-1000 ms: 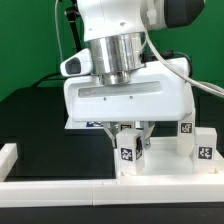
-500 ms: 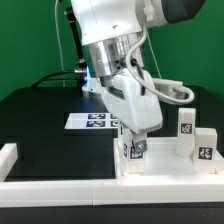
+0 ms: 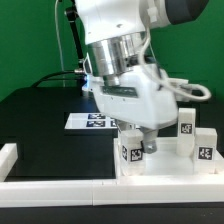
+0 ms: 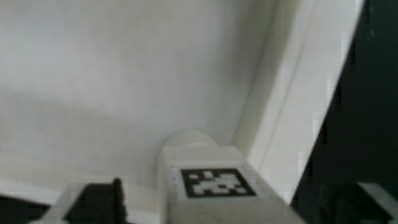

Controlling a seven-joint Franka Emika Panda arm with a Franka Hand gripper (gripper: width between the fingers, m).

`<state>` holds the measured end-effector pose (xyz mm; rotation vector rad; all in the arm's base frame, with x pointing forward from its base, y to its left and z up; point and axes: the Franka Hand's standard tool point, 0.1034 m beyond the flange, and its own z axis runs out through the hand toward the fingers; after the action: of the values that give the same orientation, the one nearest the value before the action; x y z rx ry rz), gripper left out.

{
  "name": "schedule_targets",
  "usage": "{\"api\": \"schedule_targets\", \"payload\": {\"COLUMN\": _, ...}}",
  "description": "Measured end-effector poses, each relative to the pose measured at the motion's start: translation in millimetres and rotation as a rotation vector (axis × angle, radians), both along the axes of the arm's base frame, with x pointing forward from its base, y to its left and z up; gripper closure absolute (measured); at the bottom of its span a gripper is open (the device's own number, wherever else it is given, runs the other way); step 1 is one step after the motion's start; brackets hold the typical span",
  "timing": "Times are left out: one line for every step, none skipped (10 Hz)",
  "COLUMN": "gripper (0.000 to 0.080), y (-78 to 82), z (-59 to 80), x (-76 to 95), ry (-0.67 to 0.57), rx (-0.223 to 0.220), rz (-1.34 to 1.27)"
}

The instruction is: Assemble square table

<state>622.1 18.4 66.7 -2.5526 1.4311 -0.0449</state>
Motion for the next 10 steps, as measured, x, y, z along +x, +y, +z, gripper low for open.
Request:
{"api": "schedule_targets", "payload": {"gripper": 0.0181, "y": 3.5, "z": -0.8, "x": -0.1, "ry": -0.018, "rx": -0.031, "rz": 0.143}}
{"api": "schedule_targets", "payload": {"gripper": 0.0156, "y": 0.4, "z": -1.0, "x": -0.1, "ry": -0.028, "rx": -0.039, "rz": 0.199}}
{"api": "schedule_targets", "payload": {"gripper": 0.0151, "y": 0.1, "z": -1.0, "x": -0.2, "ry": -0.042, "rx": -0.051, "rz": 0.282}}
{"api": "schedule_targets", "payload": {"gripper": 0.0151, "y": -0.5, "z": -1.1, "x": -0.2, "ry": -0.056, "rx": -0.064, "rz": 0.374}}
{"api": "schedule_targets", "payload": {"gripper": 0.015, "y": -1.8, "z": -1.1, "x": -0.2, "ry": -0.075, "rx": -0.082, "rz": 0.495}}
{"api": "schedule_targets", "payload": {"gripper": 0.015, "y": -4.4, "z": 1.7, "x": 0.9, "ry": -0.097, "rx": -0.126, "rz": 0.68}}
{"api": "schedule_targets", "payload": {"gripper": 0.015, "y": -0.8, "z": 2.4, "x": 1.5, "ry": -0.115, "rx": -0.169, "rz": 0.862}}
{"api": "schedule_targets", "payload": {"gripper": 0.015, "y": -0.2, "z": 1.6, "x": 1.2, "ry": -0.125, "rx": -0.177, "rz": 0.914}}
{"api": "schedule_targets", "payload": {"gripper": 0.015, "y": -1.4, "z": 1.4, "x": 1.2, "ry": -0.127, "rx": -0.179, "rz": 0.928}}
{"api": "schedule_targets", "payload": {"gripper": 0.0273, "y": -0.9, "z": 1.3, "x": 1.2, "ry": -0.125, "rx": -0.177, "rz": 0.917}}
